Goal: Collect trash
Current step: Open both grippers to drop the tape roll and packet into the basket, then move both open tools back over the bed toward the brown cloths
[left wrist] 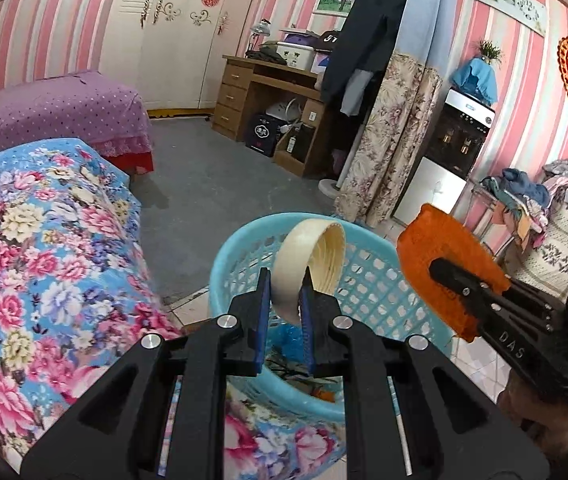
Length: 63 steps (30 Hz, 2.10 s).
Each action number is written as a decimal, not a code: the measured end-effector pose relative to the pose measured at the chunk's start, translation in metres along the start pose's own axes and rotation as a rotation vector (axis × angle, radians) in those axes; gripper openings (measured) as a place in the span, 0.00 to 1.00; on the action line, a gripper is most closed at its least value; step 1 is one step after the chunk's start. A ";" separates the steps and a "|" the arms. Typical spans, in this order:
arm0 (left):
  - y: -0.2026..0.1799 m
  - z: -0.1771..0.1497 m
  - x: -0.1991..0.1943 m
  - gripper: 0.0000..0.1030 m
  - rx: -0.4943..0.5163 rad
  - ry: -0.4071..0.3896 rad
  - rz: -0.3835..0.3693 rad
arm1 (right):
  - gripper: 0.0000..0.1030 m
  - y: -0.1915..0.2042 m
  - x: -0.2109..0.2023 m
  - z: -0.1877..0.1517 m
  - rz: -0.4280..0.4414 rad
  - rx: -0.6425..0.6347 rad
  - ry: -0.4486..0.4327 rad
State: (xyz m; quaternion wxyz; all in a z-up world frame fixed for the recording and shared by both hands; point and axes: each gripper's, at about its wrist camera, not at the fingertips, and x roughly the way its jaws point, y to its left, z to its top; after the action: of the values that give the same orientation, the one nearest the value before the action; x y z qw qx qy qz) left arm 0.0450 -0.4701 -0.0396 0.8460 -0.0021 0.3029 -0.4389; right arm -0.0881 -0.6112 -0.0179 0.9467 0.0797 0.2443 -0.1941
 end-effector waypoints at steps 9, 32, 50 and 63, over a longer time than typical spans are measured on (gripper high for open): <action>-0.016 0.002 0.022 0.13 0.001 0.032 0.000 | 0.02 -0.001 0.007 0.001 -0.007 -0.013 0.009; 0.021 0.006 -0.009 0.55 -0.082 -0.056 0.110 | 0.03 0.004 0.033 0.002 0.016 0.007 0.076; 0.101 -0.010 -0.080 0.60 -0.327 -0.172 0.122 | 0.69 0.026 0.029 0.008 0.017 0.009 0.108; 0.172 -0.015 -0.144 0.60 -0.490 -0.232 0.188 | 0.72 0.067 -0.002 0.038 0.027 -0.054 0.053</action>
State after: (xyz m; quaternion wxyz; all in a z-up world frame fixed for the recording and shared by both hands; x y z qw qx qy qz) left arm 0.1025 -0.2534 -0.0251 0.8862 -0.2284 0.2999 -0.2692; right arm -0.0466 -0.5586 0.0197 0.9442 0.0626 0.2734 -0.1727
